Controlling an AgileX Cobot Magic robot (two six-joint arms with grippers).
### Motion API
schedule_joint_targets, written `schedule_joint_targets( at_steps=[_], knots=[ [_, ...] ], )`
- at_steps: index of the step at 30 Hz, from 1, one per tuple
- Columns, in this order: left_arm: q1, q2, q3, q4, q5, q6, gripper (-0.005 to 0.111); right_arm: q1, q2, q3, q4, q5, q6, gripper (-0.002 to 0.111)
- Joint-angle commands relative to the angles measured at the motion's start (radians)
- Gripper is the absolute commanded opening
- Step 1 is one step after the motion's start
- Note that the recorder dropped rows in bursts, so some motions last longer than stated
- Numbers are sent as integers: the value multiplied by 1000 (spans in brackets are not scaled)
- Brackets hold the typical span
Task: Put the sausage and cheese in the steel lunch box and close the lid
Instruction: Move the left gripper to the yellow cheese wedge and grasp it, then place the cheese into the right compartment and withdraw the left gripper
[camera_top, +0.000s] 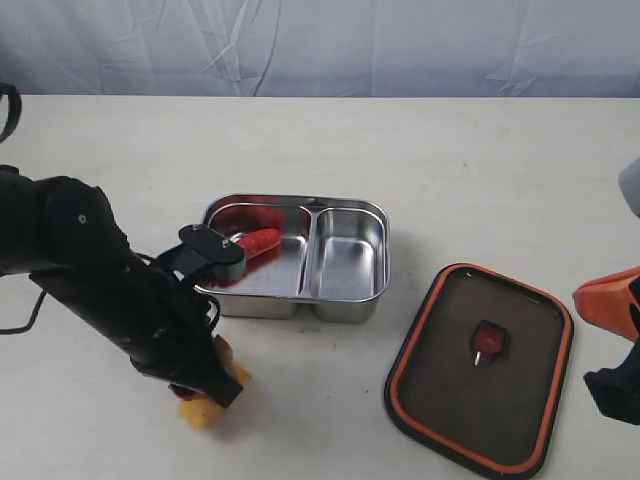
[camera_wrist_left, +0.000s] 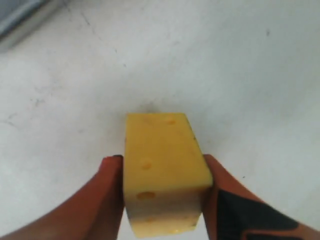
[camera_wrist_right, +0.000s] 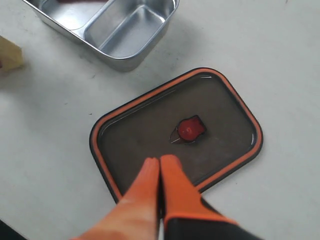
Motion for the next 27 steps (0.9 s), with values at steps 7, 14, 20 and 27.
schedule_joint_targets(
  at_steps=[7, 14, 20, 27],
  knots=[
    [-79, -160, -194, -24, -186, 2, 0, 0, -7, 4, -11, -3, 2, -1],
    [-76, 18, -381, 16, -188, 2, 0, 0, -7, 4, -11, -1, 2, -1],
    [-76, 141, -469, 5, -254, 2, 0, 0, -7, 4, -20, -1, 2, -1],
    [-76, 250, -530, 5, -166, 2, 6, 0, -7, 4, -51, 1, 2, -1]
  ],
)
